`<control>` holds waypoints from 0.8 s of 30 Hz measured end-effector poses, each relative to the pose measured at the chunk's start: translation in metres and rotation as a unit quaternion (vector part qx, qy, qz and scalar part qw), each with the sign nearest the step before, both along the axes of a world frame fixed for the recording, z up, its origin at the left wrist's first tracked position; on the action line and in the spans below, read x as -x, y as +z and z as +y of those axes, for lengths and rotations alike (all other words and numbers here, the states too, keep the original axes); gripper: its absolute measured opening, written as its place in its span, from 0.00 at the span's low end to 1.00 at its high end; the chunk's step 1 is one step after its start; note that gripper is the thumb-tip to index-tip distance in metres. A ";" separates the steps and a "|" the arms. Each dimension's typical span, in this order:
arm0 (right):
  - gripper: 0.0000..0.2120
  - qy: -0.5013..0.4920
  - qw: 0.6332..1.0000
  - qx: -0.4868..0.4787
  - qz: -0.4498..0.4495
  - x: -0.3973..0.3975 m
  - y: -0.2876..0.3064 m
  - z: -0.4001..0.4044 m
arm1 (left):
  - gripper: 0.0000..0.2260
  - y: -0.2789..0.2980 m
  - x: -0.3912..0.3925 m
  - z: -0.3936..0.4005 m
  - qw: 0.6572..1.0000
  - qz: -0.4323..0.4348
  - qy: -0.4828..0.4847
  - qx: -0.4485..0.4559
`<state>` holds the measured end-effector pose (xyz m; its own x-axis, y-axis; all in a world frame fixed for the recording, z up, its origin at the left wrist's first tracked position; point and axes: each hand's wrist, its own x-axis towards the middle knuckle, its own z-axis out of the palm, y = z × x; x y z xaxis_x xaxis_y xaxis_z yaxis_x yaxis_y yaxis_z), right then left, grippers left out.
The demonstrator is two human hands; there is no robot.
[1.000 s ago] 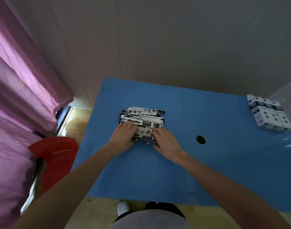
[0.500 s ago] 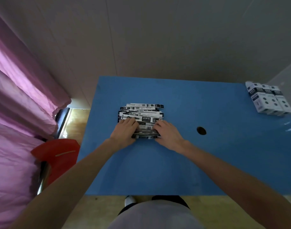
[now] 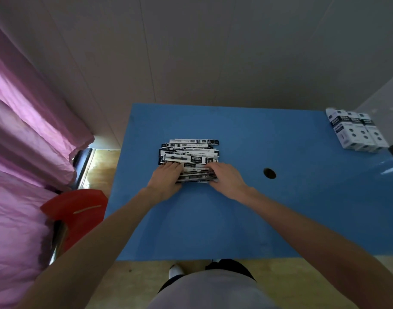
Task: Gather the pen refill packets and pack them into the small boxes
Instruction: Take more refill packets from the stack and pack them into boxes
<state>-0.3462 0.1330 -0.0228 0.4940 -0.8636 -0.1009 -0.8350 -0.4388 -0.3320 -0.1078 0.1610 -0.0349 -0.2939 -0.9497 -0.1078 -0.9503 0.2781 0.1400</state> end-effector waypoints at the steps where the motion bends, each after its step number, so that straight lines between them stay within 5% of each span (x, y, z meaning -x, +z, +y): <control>1: 0.21 -0.012 1.000 0.000 -0.012 0.002 0.000 0.001 | 0.16 0.000 -0.002 0.001 1.000 0.006 0.001 0.001; 12: 0.26 -0.141 0.980 -0.058 -0.125 0.009 -0.001 0.009 | 0.12 0.008 -0.013 0.000 0.998 0.054 -0.020 0.029; 24: 0.17 -0.247 0.910 -0.109 -0.315 0.001 0.009 0.007 | 0.06 0.032 -0.001 -0.001 0.986 0.150 0.043 -0.058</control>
